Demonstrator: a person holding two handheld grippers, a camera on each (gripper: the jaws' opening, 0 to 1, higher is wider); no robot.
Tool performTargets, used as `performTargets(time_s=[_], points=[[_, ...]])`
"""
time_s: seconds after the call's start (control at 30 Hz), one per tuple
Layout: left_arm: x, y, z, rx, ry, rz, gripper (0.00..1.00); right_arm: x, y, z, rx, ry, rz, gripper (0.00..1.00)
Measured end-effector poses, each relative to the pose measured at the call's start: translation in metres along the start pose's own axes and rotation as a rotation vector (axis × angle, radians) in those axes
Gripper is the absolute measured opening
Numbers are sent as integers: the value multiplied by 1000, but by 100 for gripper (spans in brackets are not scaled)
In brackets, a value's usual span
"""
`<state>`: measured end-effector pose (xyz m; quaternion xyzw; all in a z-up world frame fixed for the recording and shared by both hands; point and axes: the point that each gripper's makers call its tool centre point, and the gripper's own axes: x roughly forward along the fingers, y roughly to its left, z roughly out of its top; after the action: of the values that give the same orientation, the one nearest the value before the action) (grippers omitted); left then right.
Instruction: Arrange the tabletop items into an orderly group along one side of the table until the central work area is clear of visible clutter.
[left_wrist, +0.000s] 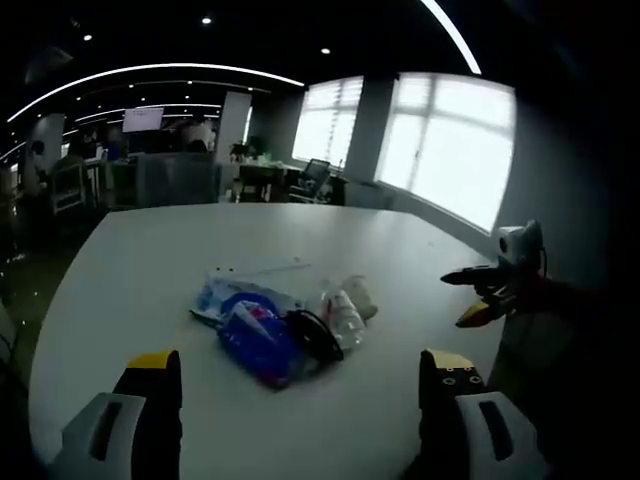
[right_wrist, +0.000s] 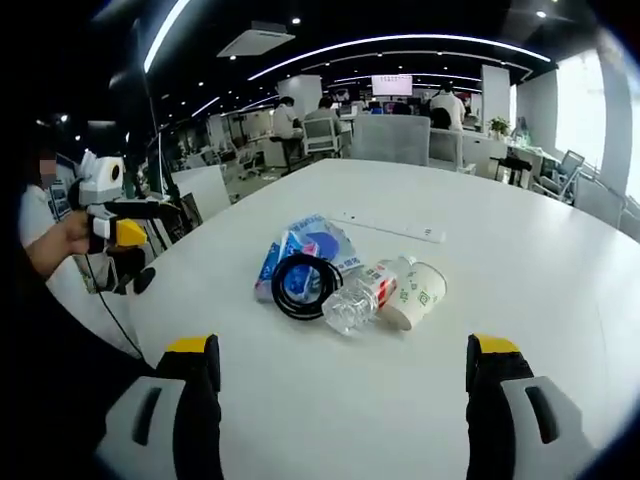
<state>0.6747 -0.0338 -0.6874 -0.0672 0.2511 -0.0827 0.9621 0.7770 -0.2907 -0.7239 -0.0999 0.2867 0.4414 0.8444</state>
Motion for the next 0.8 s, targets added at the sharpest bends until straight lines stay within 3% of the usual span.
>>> performTargets(time_s=[0.8], points=[[-11,-4,-3,-5,-9,12,97,-8,8,2,2,-19,5,100]])
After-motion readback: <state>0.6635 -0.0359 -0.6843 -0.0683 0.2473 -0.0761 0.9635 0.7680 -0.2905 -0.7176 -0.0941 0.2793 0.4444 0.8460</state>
